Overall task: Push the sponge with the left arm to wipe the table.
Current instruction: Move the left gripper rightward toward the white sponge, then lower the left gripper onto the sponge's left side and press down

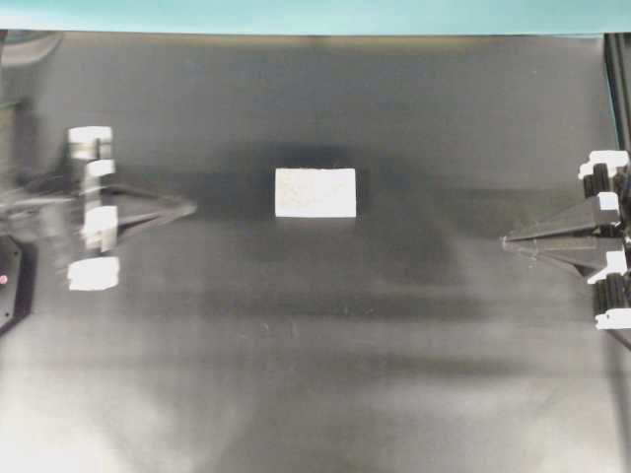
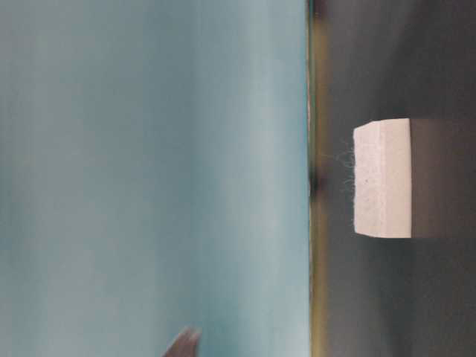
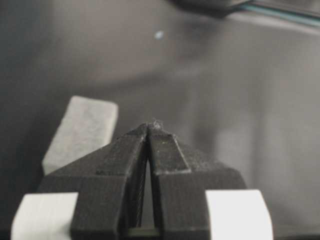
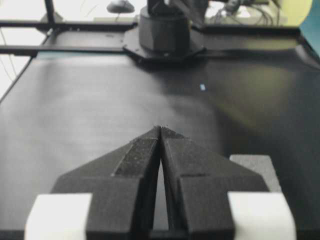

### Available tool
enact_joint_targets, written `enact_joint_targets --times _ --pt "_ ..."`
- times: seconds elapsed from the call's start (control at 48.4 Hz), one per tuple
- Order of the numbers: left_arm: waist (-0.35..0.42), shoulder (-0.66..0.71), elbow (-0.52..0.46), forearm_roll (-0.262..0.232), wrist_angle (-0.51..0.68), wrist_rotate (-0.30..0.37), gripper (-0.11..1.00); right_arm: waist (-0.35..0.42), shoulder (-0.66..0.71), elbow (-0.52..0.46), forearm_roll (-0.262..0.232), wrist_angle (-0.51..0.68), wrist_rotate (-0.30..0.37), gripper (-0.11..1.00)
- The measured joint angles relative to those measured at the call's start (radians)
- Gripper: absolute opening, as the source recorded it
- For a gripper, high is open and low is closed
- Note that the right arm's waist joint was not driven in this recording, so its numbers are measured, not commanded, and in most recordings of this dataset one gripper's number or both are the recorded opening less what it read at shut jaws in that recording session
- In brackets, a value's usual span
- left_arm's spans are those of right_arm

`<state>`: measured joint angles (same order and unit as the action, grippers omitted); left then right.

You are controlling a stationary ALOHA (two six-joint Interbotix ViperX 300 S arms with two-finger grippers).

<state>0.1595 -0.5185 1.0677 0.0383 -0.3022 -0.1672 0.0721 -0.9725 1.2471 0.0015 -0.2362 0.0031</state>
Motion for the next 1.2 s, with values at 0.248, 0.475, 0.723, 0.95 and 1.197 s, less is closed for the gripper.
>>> enact_joint_targets --times 0.248,0.475,0.723,0.95,1.197 --pt "0.048 0.287 -0.173 0.002 -0.012 -0.044 0.31 0.000 -0.002 0.014 0.000 0.000 0.000 0.01" --pt "0.083 0.508 -0.350 0.002 0.017 -0.140 0.70 0.000 -0.006 0.021 0.000 0.000 0.000 0.01" --pt "0.135 0.684 -0.474 0.002 0.058 -0.195 0.64 0.000 -0.015 0.035 0.000 0.000 0.002 0.01" --pt "0.147 0.801 -0.537 0.002 0.064 -0.238 0.64 0.000 -0.023 0.044 0.000 0.000 0.000 0.01" --pt "0.156 0.854 -0.549 0.002 0.063 -0.284 0.64 0.000 -0.031 0.054 0.000 0.000 0.000 0.01"
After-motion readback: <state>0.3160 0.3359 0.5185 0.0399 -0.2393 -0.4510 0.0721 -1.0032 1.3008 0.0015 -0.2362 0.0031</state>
